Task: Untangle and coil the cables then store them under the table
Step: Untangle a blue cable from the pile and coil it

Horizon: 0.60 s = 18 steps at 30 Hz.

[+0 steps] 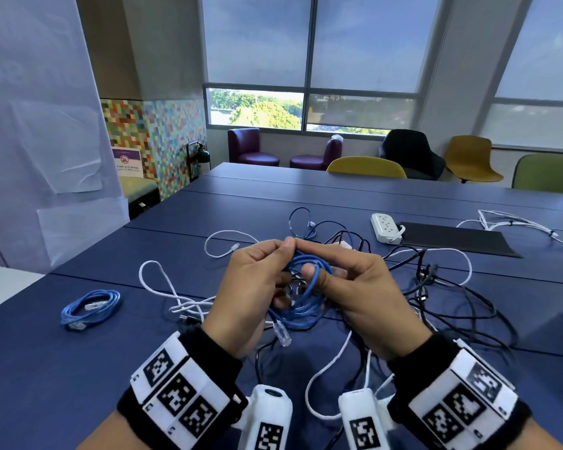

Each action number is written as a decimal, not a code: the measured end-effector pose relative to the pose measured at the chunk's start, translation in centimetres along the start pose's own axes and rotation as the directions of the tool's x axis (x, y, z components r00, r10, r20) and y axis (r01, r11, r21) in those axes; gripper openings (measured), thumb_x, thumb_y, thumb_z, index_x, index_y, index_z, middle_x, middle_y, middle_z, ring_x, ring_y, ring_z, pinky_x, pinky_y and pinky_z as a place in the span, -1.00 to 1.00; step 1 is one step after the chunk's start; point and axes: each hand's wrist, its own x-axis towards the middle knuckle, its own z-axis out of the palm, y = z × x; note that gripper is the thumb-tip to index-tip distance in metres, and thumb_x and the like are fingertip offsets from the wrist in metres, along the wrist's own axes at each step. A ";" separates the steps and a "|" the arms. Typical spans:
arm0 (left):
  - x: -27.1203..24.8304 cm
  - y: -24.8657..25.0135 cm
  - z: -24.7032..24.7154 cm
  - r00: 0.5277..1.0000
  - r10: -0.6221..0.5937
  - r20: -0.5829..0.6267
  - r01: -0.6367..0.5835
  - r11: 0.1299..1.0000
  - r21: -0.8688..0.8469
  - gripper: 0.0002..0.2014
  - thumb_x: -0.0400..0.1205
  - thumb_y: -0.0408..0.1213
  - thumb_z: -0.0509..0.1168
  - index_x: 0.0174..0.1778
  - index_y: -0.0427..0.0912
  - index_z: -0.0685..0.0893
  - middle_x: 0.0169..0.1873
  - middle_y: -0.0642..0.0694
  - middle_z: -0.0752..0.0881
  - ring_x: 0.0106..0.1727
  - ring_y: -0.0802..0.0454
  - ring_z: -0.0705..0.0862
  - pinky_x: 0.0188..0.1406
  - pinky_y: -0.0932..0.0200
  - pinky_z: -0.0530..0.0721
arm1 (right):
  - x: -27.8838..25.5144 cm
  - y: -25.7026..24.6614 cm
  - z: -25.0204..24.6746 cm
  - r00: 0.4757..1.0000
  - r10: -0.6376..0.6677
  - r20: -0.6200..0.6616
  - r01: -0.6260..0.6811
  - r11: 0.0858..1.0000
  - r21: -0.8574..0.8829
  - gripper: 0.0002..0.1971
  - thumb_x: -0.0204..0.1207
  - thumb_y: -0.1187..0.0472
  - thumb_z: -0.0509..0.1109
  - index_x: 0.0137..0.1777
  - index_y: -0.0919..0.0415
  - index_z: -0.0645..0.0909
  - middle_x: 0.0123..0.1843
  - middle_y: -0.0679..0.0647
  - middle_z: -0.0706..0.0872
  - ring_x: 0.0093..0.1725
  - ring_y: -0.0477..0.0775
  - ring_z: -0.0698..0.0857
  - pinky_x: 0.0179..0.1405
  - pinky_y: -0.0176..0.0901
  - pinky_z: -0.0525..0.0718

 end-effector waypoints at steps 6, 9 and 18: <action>-0.1 0.1 0.4 0.998 -0.036 0.052 0.039 0.997 -0.060 -0.83 0.71 -0.37 0.22 -0.16 -0.33 0.63 -0.64 0.11 0.53 -0.65 0.24 0.35 -0.60 0.33 0.38 | -0.2 0.0 0.9 0.992 0.093 -0.090 -0.091 0.995 0.028 -0.69 0.64 0.01 0.25 0.25 0.04 0.74 0.09 0.21 0.81 0.03 0.25 0.77 0.20 0.19 0.73; -0.3 -0.2 0.5 0.999 -0.027 0.032 0.030 0.995 -0.091 -0.86 0.71 -0.41 0.22 -0.12 -0.36 0.63 -0.60 0.05 0.63 -0.65 0.23 0.50 -0.60 0.35 0.43 | -0.3 -0.3 0.9 0.987 0.152 -0.056 -0.149 0.987 0.055 -0.67 0.71 -0.03 0.17 0.28 -0.02 0.70 0.03 0.33 0.78 -0.12 0.18 0.79 0.04 0.10 0.77; 0.6 -1.2 -1.9 0.986 -0.003 -0.168 0.004 1.000 0.006 -0.88 0.69 -0.38 0.26 -0.17 -0.29 0.57 -0.63 0.13 0.37 -0.62 0.23 0.24 -0.67 0.37 0.27 | -0.1 -1.6 -1.3 0.966 0.258 -0.033 -0.254 0.962 0.097 -0.65 0.56 -0.17 0.26 0.16 -0.13 0.79 0.05 0.00 0.79 0.00 0.05 0.67 -0.04 -0.04 0.57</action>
